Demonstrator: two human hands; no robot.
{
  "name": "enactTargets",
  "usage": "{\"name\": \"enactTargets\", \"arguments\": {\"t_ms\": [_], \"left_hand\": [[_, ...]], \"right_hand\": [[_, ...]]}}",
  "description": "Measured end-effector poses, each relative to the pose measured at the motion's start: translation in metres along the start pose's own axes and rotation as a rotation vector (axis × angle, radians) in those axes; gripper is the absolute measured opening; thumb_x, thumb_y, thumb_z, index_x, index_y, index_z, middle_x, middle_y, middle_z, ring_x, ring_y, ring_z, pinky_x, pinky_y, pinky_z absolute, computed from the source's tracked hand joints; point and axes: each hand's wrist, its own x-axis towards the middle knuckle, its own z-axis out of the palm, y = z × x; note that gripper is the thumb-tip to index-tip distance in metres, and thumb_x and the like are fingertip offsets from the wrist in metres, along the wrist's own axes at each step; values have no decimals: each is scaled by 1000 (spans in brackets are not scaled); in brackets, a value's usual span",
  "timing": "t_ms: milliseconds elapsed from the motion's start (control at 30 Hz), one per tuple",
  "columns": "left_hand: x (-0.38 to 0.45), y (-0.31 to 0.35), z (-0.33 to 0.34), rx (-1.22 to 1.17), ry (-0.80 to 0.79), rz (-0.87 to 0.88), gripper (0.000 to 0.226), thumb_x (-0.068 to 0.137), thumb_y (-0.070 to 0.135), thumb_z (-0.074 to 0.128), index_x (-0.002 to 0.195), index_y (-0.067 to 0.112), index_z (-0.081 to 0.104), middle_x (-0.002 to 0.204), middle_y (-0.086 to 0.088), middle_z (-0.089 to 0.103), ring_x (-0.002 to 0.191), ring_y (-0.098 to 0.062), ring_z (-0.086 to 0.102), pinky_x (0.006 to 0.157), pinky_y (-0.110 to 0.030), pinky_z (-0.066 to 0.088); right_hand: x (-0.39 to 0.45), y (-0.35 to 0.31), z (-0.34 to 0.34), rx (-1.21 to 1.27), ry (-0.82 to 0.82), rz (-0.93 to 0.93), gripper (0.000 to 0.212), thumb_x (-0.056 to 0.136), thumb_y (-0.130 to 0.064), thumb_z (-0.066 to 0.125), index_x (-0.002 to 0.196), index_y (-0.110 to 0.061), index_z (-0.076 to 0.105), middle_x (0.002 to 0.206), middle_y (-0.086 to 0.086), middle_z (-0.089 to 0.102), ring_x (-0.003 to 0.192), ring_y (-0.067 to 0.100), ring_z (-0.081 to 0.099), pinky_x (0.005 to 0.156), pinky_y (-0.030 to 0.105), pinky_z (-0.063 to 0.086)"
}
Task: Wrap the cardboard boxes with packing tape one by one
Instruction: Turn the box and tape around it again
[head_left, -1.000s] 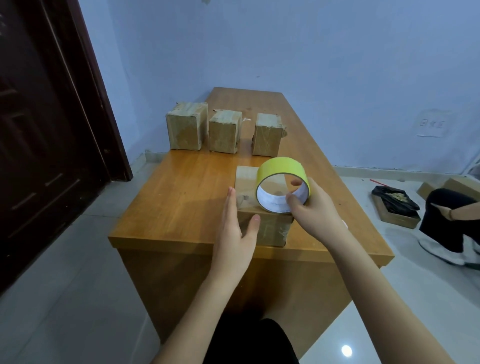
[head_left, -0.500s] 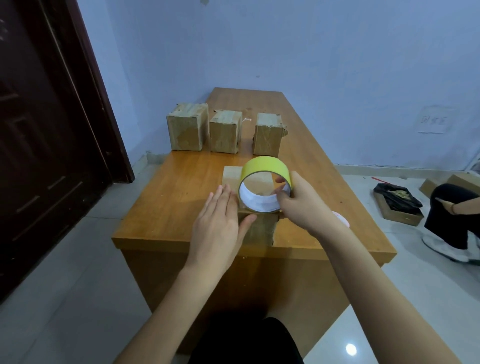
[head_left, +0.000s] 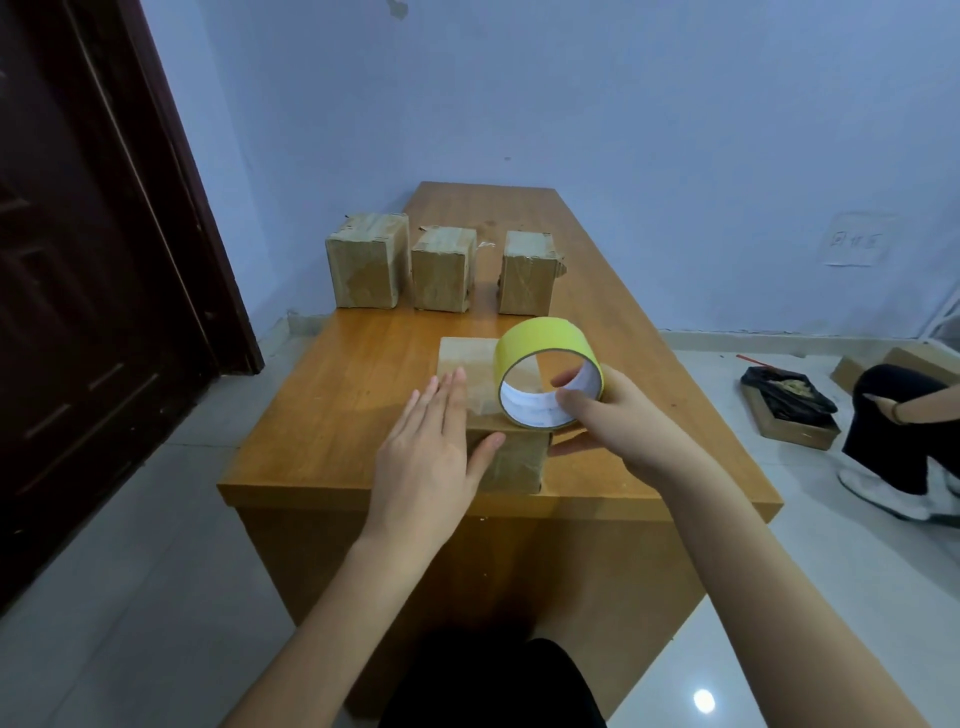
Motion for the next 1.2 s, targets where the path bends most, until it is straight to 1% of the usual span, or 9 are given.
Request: {"name": "enactTargets", "arguments": {"t_ms": [133,300,433,533,667,800,1033,1133,1200], "left_hand": [[-1,-2,-1,-22,1,3,64,89,46,51,133,1,47,136,-14,49,127,-26,45,100,-33,28],[0,-3,0,-24,12,17,63,89,46,50,132,1,49,134,-15,51,126,-25,47,101,-35,28],[1,-4,1,-8,18,26,64,90,49,45,135,4,47,138,-12,47,129,-23,43,104,-32,24],[1,-4,2,-9,15,33,64,91,49,45,136,4,44,140,-12,45,131,-23,41,104,-31,23],[1,-6,1,16,17,48,61,91,47,47,134,4,48,138,-12,47,129,-22,43,103,-30,26],[1,-3,0,28,17,43,60,90,48,46,131,4,52,134,-11,52,126,-21,48,92,-35,46],[2,-5,0,37,19,63,63,90,51,43,131,4,52,134,-10,52,125,-20,48,85,-34,51],[1,-4,1,29,15,52,64,90,51,44,133,5,49,136,-9,50,127,-20,46,87,-34,49],[1,-4,0,25,22,55,62,89,49,46,131,3,52,133,-11,53,124,-22,50,87,-36,50]], "right_hand": [[0,0,-6,65,-52,16,7,96,-5,45,99,-11,48,92,9,55,67,9,69,55,27,57],[-3,10,-9,353,16,54,9,94,-3,49,100,-9,50,97,14,53,77,20,68,61,41,60],[-3,18,2,224,169,6,4,94,-16,56,95,-19,54,91,5,56,76,17,65,56,31,58],[-3,17,1,71,169,-36,19,87,-17,67,93,-20,49,93,3,55,78,14,62,53,24,56],[1,4,-16,208,17,24,17,91,3,55,95,-11,45,99,10,49,65,15,70,56,28,57],[-5,16,-22,523,29,111,22,91,8,50,102,-10,46,113,7,45,71,27,72,58,39,59],[-5,25,-10,483,145,124,27,87,-11,67,111,-5,55,110,17,60,80,26,70,63,40,61],[-6,29,-3,454,123,112,17,92,-11,61,105,-1,57,101,16,65,70,23,72,62,36,61],[-3,29,-7,440,127,103,17,95,-6,53,109,5,53,108,22,61,71,27,72,67,41,61]]}}
